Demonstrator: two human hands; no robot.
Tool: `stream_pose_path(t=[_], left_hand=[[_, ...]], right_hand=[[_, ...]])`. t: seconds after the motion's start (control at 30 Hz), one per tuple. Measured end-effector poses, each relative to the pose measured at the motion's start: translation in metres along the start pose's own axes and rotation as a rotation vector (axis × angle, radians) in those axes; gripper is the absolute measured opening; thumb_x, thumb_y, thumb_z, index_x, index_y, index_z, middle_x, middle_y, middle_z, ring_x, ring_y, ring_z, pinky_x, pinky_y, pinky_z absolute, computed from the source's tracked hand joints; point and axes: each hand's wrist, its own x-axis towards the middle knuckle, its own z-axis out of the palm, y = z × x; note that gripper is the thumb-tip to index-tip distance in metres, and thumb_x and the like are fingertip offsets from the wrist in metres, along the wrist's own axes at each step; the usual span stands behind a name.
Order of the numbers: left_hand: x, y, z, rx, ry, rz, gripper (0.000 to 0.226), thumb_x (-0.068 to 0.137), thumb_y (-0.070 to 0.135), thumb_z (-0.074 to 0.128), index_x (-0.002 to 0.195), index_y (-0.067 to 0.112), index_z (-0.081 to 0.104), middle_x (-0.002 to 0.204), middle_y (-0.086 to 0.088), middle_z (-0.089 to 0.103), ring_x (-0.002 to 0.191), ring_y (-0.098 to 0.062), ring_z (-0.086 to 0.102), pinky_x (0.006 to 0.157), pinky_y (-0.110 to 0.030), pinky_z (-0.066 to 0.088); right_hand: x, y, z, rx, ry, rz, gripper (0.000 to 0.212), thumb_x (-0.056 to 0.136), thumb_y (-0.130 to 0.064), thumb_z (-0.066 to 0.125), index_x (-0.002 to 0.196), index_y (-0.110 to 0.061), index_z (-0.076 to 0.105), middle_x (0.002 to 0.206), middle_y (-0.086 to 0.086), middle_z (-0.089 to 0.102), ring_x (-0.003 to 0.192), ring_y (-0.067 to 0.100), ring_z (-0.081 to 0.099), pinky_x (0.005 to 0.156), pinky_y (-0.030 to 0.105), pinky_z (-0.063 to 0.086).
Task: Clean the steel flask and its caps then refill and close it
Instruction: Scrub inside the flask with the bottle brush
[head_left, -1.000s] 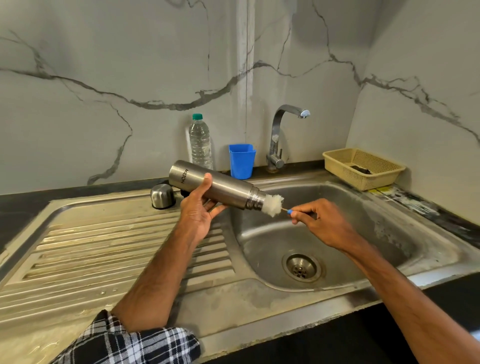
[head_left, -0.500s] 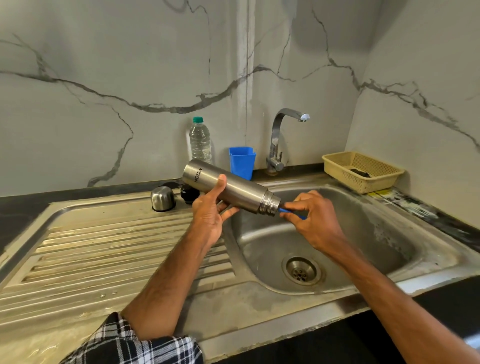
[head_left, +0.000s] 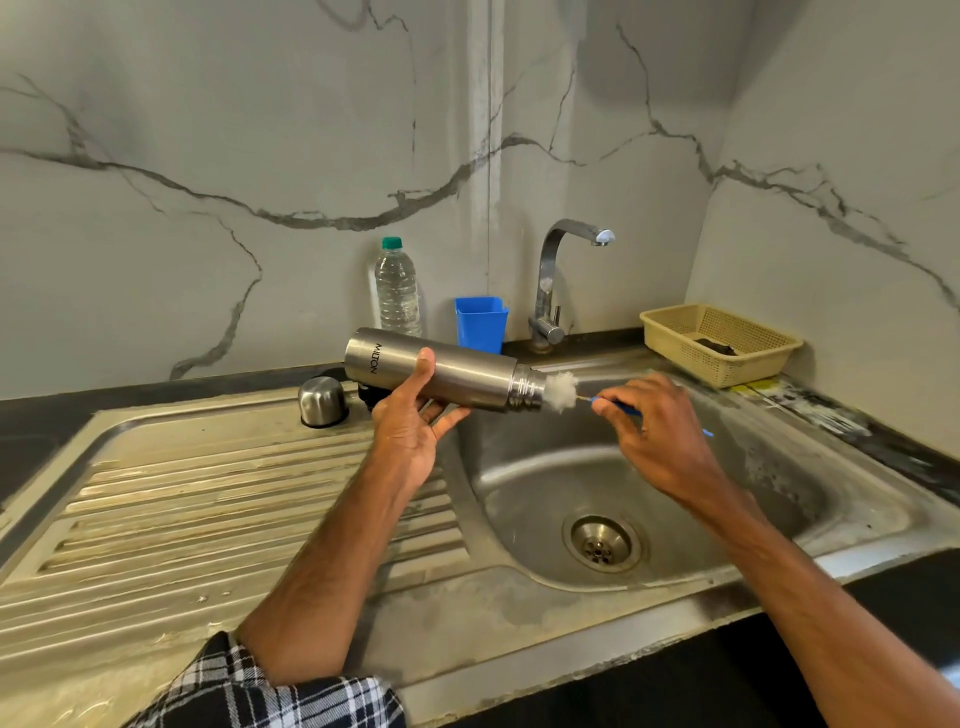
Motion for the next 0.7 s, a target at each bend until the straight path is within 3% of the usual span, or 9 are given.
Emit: stream_pose_path(t=[0.07,0.17,0.33,0.47,0.7], left_hand=[[-0.001,-0.002,0.001,0.006,-0.015,-0.006,0.075,0.070,0.028,0.081,0.136,0.006,0.052,0.126,-0.020,0.069,0.113,-0.031,0.069,0.072,-0.044,0.064],[-0.004,-0.007,0.006,0.055,-0.058,-0.015,0.076,0.070,0.028,0.081,0.137,0.007,0.052,0.124,-0.018,0.070,0.110,-0.029,0.071,0.074,-0.044,0.063],[0.000,0.001,-0.001,0.017,-0.035,0.001,0.072,0.071,0.028,0.080,0.136,0.007,0.054,0.125,-0.019,0.069,0.114,-0.030,0.069,0.077,-0.046,0.064],[-0.004,-0.008,0.006,0.067,-0.046,-0.024,0.073,0.072,0.029,0.080,0.136,0.008,0.053,0.124,-0.018,0.070,0.112,-0.030,0.069,0.072,-0.043,0.064],[0.000,-0.002,0.000,0.015,-0.004,-0.024,0.059,0.080,0.026,0.078,0.131,0.009,0.053,0.126,-0.019,0.068,0.113,-0.032,0.068,0.068,-0.041,0.064]], right_hand=[[0.000,-0.005,0.001,0.001,-0.005,0.001,0.015,0.096,-0.029,0.063,0.098,-0.019,0.074,0.082,-0.010,0.062,0.085,0.011,0.049,0.081,0.041,0.044],[0.000,-0.025,0.007,-0.018,-0.053,-0.056,0.015,0.098,-0.025,0.061,0.096,-0.015,0.072,0.086,-0.002,0.065,0.086,0.013,0.049,0.075,0.031,0.037],[-0.002,0.000,-0.009,0.008,-0.004,0.014,0.013,0.094,-0.031,0.064,0.088,-0.025,0.074,0.076,-0.019,0.058,0.078,0.001,0.047,0.074,0.032,0.036],[0.000,-0.021,0.005,-0.007,-0.026,-0.066,0.012,0.094,-0.026,0.066,0.096,-0.019,0.075,0.082,-0.007,0.066,0.081,0.009,0.048,0.075,0.029,0.035],[0.001,0.005,-0.007,0.019,0.078,-0.073,0.018,0.088,-0.026,0.073,0.105,-0.021,0.077,0.086,-0.008,0.070,0.085,0.013,0.050,0.078,0.046,0.047]])
